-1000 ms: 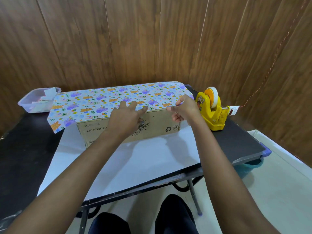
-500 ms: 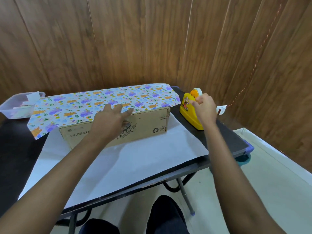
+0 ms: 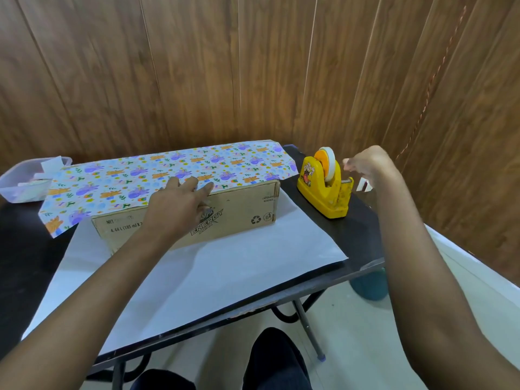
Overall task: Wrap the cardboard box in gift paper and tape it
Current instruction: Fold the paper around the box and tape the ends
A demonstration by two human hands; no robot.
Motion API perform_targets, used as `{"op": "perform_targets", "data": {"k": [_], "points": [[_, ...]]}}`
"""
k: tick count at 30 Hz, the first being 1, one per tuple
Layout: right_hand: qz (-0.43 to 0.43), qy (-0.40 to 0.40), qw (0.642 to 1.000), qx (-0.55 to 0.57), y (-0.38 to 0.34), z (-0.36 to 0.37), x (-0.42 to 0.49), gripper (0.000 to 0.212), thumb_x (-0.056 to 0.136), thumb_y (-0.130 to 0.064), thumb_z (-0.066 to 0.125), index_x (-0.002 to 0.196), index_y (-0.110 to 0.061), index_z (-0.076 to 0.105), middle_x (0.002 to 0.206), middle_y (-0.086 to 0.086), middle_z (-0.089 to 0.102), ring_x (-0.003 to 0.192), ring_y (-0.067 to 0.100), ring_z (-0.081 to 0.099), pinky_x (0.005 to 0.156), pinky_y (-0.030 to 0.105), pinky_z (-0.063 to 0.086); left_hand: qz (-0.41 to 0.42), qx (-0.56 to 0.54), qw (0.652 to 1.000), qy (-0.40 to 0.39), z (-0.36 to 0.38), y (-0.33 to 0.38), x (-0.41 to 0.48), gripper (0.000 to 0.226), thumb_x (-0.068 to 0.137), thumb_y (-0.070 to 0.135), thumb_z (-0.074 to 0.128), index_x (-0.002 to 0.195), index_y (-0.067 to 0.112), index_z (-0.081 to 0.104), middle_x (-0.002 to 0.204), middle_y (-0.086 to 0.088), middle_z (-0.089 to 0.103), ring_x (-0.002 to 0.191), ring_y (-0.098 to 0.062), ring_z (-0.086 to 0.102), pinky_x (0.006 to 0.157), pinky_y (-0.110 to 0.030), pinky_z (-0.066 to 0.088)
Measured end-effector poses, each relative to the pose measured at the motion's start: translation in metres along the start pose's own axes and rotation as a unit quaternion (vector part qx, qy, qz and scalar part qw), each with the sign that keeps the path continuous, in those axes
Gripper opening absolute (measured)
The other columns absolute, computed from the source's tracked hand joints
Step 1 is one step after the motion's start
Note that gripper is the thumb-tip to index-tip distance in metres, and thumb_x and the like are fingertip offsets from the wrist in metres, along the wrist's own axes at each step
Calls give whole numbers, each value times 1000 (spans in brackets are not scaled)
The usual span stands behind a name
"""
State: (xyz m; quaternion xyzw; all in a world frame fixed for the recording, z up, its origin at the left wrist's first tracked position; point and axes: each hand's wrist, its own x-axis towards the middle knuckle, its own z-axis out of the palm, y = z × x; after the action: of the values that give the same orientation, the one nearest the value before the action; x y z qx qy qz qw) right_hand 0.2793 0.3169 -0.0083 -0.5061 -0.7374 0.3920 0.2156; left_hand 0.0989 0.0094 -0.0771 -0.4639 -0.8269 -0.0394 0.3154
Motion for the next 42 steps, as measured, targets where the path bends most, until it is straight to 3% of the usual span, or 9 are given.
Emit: {"op": "perform_targets", "data": {"k": [3, 6, 13, 19, 22, 25, 29, 35, 42], "points": [[48, -45, 997, 48, 21, 4, -4, 25, 94, -10, 52, 115, -2, 62, 90, 10, 57, 78, 21, 55, 77, 32, 43, 3, 0, 1000, 7, 2, 0, 0, 51, 64, 25, 85, 112, 16, 68, 82, -7, 63, 68, -33, 56, 47, -22, 29], [77, -40, 990, 109, 41, 12, -3, 19, 94, -12, 52, 77, -9, 58, 83, 7, 54, 64, 14, 48, 59, 25, 40, 2, -1, 1000, 15, 3, -1, -1, 51, 66, 26, 84, 113, 16, 68, 84, -8, 63, 69, -34, 56, 48, -23, 30], [97, -58, 954, 278, 59, 25, -5, 23, 94, -9, 51, 72, -9, 56, 68, 3, 61, 65, 12, 54, 63, 25, 45, 2, -5, 999, 32, 7, -3, -1, 51, 63, 22, 86, 110, 16, 69, 82, -6, 63, 66, -32, 55, 46, -23, 33], [161, -59, 869, 463, 63, 37, -6, 18, 95, -5, 50, 79, -3, 58, 78, 9, 61, 72, 17, 61, 53, 27, 53, 3, -5, 999, 39, 8, -1, -2, 50, 64, 23, 85, 110, 16, 69, 83, -7, 64, 66, -32, 55, 47, -22, 31], [184, -66, 841, 505, 57, 35, -9, 21, 96, 1, 44, 78, 2, 53, 77, 13, 57, 70, 21, 58, 70, 31, 54, 4, -5, 999, 40, 8, -2, -2, 50, 64, 23, 85, 110, 15, 69, 83, -7, 63, 66, -32, 55, 47, -23, 32], [190, -53, 839, 507, 53, 35, -11, 19, 96, 4, 41, 81, 2, 53, 82, 16, 58, 71, 23, 60, 76, 38, 53, 3, -8, 999, 44, 6, 0, -3, 50, 64, 23, 85, 110, 15, 69, 82, -8, 63, 66, -32, 55, 47, -24, 32], [171, -42, 849, 498, 53, 35, -15, 21, 96, 3, 38, 81, -1, 53, 83, 16, 62, 73, 24, 64, 60, 38, 57, 1, -11, 999, 45, 6, 1, -3, 50, 63, 22, 85, 110, 14, 69, 84, -8, 64, 68, -33, 56, 47, -24, 33], [99, -23, 906, 411, 61, 39, -14, 16, 97, -12, 49, 83, -6, 54, 81, 9, 59, 73, 19, 63, 62, 33, 56, 2, -6, 999, 49, 7, 0, -3, 49, 66, 23, 84, 112, 15, 68, 85, -8, 64, 70, -34, 56, 48, -25, 33], [141, -30, 853, 501, 61, 45, -13, 15, 96, -6, 49, 83, -2, 55, 82, 12, 60, 73, 20, 62, 56, 31, 53, 1, -8, 999, 51, 9, 0, -3, 50, 63, 22, 85, 110, 14, 69, 84, -9, 64, 68, -33, 56, 47, -25, 35]]}}
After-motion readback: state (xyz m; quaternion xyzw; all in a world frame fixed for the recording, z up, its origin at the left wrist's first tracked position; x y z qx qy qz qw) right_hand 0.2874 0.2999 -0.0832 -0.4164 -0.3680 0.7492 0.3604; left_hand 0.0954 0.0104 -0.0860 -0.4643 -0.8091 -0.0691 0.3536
